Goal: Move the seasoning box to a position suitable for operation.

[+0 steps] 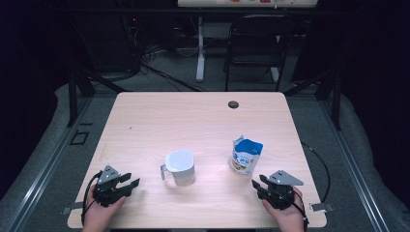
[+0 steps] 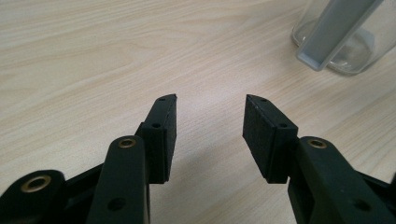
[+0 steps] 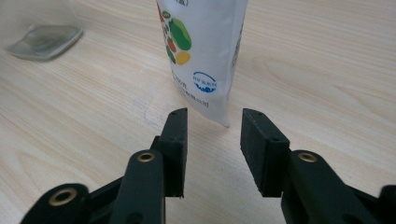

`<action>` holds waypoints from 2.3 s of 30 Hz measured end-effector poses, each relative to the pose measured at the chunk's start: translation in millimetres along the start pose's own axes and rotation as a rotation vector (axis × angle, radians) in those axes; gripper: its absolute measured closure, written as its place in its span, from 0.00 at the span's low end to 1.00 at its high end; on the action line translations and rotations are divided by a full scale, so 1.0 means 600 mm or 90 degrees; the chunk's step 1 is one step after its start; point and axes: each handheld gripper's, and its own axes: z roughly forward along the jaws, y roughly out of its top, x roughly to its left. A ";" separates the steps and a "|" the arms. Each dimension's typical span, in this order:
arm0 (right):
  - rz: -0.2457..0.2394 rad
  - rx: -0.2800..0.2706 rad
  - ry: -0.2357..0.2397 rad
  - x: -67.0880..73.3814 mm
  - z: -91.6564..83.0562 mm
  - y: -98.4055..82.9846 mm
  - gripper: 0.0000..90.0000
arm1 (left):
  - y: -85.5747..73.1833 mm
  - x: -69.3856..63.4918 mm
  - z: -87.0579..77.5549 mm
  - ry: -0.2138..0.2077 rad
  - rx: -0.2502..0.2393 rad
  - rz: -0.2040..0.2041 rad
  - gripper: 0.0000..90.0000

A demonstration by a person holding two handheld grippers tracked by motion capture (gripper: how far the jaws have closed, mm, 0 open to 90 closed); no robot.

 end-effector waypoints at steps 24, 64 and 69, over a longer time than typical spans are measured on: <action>-0.016 0.000 0.011 0.012 0.006 -0.004 0.62 | 0.026 -0.026 0.003 -0.031 -0.022 -0.012 0.58; -0.004 -0.015 0.021 0.009 -0.002 -0.005 0.59 | 0.087 -0.100 0.041 -0.061 -0.017 0.052 0.58; -0.006 -0.015 0.019 0.008 -0.002 -0.005 0.59 | 0.091 -0.110 0.059 -0.044 -0.014 0.049 0.58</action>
